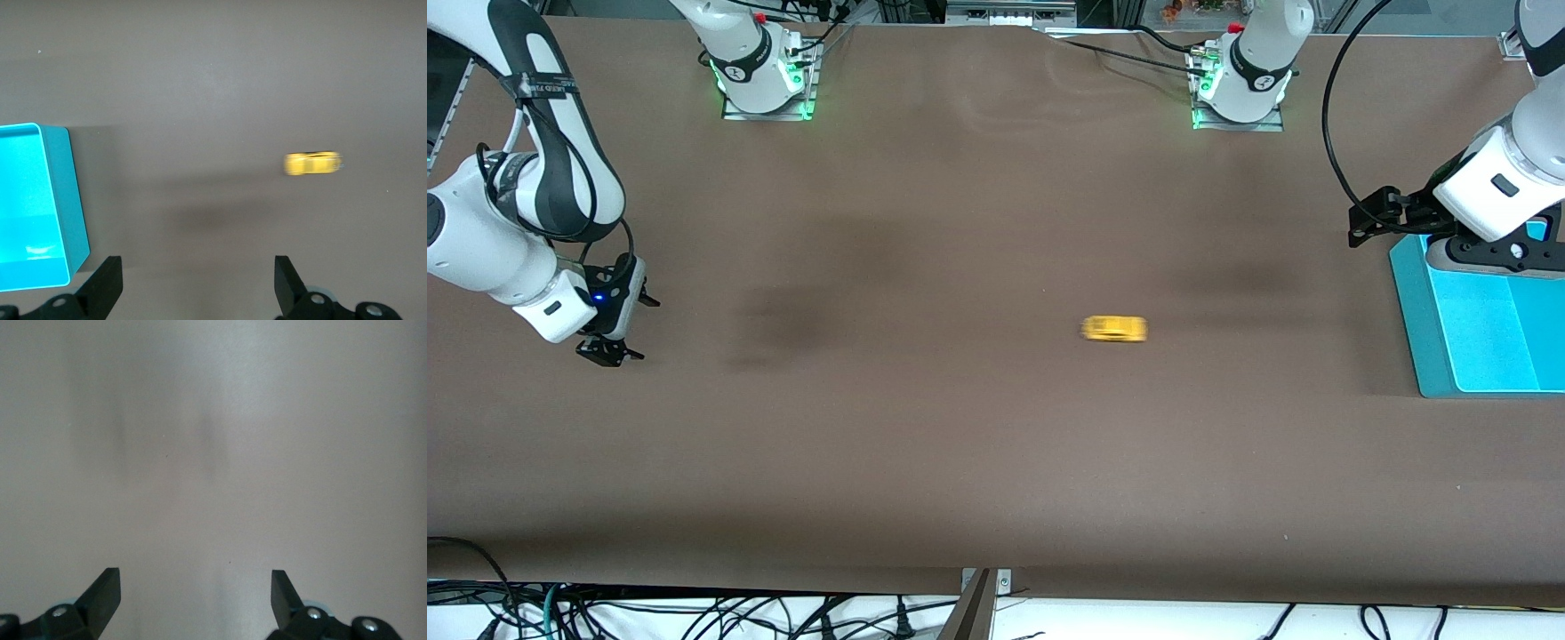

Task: Wind and store yellow beetle car
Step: 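Lower the left gripper toward the car while the right gripper withdraws, then close the left gripper on the yellow car beside the bin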

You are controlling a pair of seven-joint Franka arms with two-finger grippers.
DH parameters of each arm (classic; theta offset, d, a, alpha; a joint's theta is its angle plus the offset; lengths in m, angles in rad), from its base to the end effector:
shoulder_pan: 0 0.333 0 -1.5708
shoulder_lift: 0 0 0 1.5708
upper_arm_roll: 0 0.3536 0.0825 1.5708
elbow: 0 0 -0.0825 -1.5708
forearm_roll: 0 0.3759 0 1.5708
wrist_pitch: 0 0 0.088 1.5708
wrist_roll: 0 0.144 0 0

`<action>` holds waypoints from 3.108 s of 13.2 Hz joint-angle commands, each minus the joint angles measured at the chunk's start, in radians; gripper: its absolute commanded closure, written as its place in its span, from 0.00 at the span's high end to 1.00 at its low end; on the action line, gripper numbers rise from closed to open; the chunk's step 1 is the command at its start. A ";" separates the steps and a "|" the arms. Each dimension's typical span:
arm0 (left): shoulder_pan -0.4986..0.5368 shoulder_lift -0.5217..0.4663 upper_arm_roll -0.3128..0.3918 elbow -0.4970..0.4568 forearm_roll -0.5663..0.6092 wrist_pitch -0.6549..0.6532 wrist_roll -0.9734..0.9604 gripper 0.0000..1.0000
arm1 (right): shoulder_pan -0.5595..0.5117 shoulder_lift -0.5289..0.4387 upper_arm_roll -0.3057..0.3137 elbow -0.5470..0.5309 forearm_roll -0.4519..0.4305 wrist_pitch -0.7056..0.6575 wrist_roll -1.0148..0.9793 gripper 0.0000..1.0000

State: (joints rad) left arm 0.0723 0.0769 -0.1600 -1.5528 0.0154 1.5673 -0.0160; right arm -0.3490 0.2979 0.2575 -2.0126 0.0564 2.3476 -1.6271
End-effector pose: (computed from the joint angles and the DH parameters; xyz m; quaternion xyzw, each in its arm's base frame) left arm 0.5664 -0.0441 0.5908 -0.9989 0.0360 0.0306 0.0032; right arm 0.6066 -0.0590 0.3196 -0.7356 -0.6746 -0.0586 0.0205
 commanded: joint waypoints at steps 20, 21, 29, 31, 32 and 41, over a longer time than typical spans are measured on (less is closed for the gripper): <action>0.032 0.116 0.005 0.014 0.023 -0.101 0.243 1.00 | -0.002 -0.118 0.101 0.241 -0.004 -0.413 1.027 1.00; 0.034 0.133 0.005 0.004 0.040 -0.086 0.282 1.00 | -0.001 -0.118 0.101 0.252 -0.004 -0.425 1.070 1.00; 0.184 0.215 0.005 -0.157 0.078 0.135 0.856 1.00 | 0.016 -0.118 0.121 0.302 -0.010 -0.462 1.401 1.00; 0.224 0.228 0.007 -0.219 0.092 0.215 0.974 1.00 | 0.018 -0.124 0.134 0.302 -0.020 -0.471 1.507 1.00; 0.257 0.233 0.005 -0.261 0.116 0.285 1.058 1.00 | 0.018 -0.129 0.159 0.308 -0.039 -0.482 1.562 1.00; 0.359 0.432 0.007 -0.372 0.159 0.691 1.639 1.00 | 0.080 -0.144 0.140 0.315 -0.069 -0.505 1.696 1.00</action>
State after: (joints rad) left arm 0.4218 0.4831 -0.1440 -1.9309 0.1280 2.2381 1.5460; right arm -0.3183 0.1720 0.4432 -1.7103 -0.0009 1.8673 0.0481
